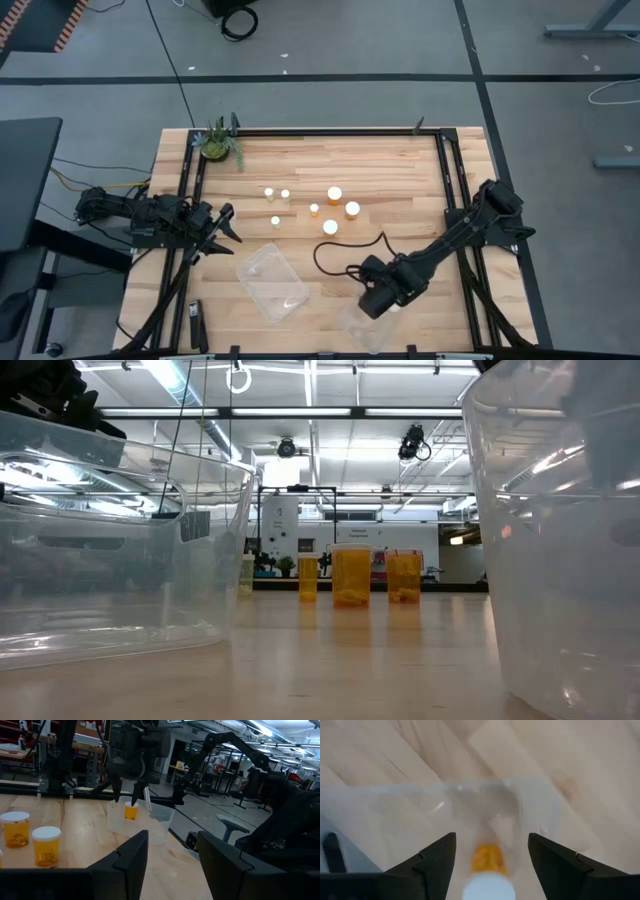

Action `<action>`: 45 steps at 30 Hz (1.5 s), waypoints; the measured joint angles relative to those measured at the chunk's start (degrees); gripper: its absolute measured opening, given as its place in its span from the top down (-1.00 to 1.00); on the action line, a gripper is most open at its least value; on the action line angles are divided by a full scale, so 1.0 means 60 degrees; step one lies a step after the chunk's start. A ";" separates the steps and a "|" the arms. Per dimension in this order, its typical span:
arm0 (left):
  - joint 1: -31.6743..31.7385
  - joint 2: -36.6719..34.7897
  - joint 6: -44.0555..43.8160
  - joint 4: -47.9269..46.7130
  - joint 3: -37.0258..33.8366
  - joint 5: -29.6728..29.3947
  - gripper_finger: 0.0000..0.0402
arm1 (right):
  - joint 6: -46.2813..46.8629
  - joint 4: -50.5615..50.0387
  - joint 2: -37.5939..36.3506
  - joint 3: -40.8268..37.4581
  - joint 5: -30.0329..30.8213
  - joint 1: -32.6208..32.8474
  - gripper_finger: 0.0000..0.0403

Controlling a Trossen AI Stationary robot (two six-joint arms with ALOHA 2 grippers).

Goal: Pick and place medicine bottles into bin by pill shape (circle, oval)
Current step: Put the large orange pill bottle into the right transparent bin

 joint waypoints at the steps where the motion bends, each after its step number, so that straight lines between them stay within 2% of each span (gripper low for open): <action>1: -0.0004 0.0000 0.0000 0.0000 0.0000 0.0000 0.11 | -0.0216 -0.0033 0.0000 0.0121 0.0130 -0.0077 -0.27; 9: -0.0004 0.0000 0.0000 0.0000 0.0000 0.0000 0.10 | -0.1734 -0.0379 -0.0004 0.0747 0.0883 -0.0596 -0.27; 23: 0.0000 0.0000 0.0000 0.0000 0.0000 0.0000 0.10 | -0.4032 -0.0896 0.0000 0.0583 0.1146 -0.2010 -0.28; 27: -0.0004 0.0000 0.0000 0.0000 0.0000 -0.0003 0.11 | -0.4707 -0.0916 0.0000 0.0354 0.1122 -0.2537 -0.38; 35: -0.0002 0.0000 0.0000 0.0000 0.0000 -0.0003 0.10 | -0.5843 -0.1032 0.0004 0.0329 0.1101 -0.3839 -0.72; 45: -0.0004 0.0000 0.0000 0.0000 0.0000 -0.0004 0.11 | -0.6481 -0.1047 0.0004 0.0329 0.0655 -0.5416 -0.77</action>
